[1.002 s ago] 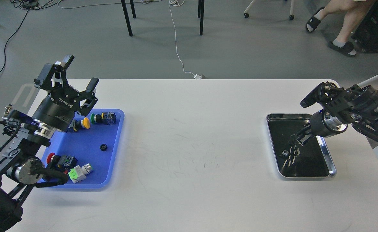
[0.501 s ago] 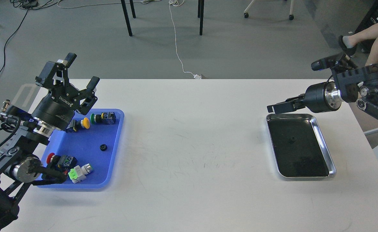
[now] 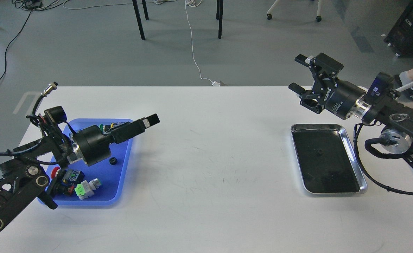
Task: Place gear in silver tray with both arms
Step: 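Lift the right gripper away from the silver tray, then reach the left gripper into the blue tray and grasp another black gear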
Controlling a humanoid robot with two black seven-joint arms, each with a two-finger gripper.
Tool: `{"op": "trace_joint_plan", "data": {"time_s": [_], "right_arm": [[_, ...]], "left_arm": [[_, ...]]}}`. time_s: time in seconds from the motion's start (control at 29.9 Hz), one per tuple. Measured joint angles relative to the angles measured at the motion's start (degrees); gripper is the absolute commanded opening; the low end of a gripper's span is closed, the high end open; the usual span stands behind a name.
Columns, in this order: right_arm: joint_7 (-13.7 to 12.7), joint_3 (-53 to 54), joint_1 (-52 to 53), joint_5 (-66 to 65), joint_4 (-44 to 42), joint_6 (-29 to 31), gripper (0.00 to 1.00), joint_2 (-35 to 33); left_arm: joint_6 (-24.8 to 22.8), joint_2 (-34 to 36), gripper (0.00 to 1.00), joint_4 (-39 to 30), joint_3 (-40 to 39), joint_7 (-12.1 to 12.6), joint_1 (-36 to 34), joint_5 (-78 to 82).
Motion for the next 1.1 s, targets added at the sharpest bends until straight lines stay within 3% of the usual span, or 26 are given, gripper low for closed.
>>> {"op": "trace_joint_plan", "data": {"time_s": [0.17,0.27,0.37,0.57,1.1], "right_arm": [[0.0,4.0,-4.8,0.4,-0.4,0.0,0.97,0.7],[0.0,4.2,-5.2,0.4,-0.3,0.0,0.97,0.4],[0.0,4.3,-5.2,0.5,-0.2,0.0,0.97,0.3],[0.0,4.4,-5.2,0.5,-0.1,0.0,0.97,0.2],[0.0,5.0,-5.2,0.5,0.0,0.0,0.97,-0.1]], "left_arm": [[0.4,7.8,0.84,0.4,9.8,0.0,-9.3,21.6],[0.4,10.8,0.7,2.5,15.4,0.0,-14.7,24.0],[0.5,11.5,0.62,5.0,22.5,0.0,-20.9,24.4],[0.5,11.1,0.59,7.7,34.8,0.0,-28.2,24.4],[0.4,8.3,0.56,14.2,39.4,0.0,-28.4,24.4]]}}
